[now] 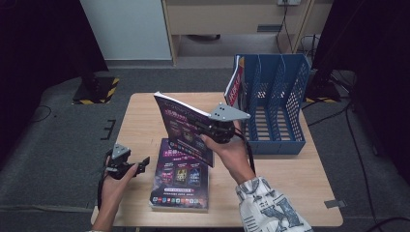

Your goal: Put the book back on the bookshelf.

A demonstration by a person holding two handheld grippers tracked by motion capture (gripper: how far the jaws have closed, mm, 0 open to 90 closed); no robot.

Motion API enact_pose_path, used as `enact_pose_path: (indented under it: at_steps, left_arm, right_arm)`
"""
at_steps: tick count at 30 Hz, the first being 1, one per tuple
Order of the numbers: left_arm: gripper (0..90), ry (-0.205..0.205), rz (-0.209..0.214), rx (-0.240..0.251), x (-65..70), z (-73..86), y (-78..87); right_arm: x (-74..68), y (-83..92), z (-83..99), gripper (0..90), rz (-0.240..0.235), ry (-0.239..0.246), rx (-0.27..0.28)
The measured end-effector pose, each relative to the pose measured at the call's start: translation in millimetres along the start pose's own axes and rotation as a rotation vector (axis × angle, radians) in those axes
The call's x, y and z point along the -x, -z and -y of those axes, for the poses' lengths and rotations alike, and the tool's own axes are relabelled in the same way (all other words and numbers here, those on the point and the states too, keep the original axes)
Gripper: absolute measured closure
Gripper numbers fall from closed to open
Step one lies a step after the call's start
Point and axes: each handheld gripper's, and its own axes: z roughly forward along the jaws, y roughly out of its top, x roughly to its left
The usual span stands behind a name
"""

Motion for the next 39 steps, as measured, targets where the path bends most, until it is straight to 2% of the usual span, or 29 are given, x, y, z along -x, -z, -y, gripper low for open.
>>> enact_pose_path:
  at_steps: [14, 28, 39]
  left_arm:
    - [7.8, 0.021, -0.053, -0.078, -10.9, 10.2, -6.9]
    - [7.9, 0.012, -0.066, -0.126, -12.7, 14.9, -12.3]
    - [7.9, 0.003, -0.081, -0.158, -13.3, 17.5, -14.9]
  right_arm:
    - [9.7, 15.9, 5.0, 82.7, 0.026, -0.007, -0.01]
    - [13.9, 29.6, 6.4, 82.7, 0.039, -0.007, -0.013]
    - [18.0, 47.3, 7.4, 82.7, 0.059, -0.014, -0.007]
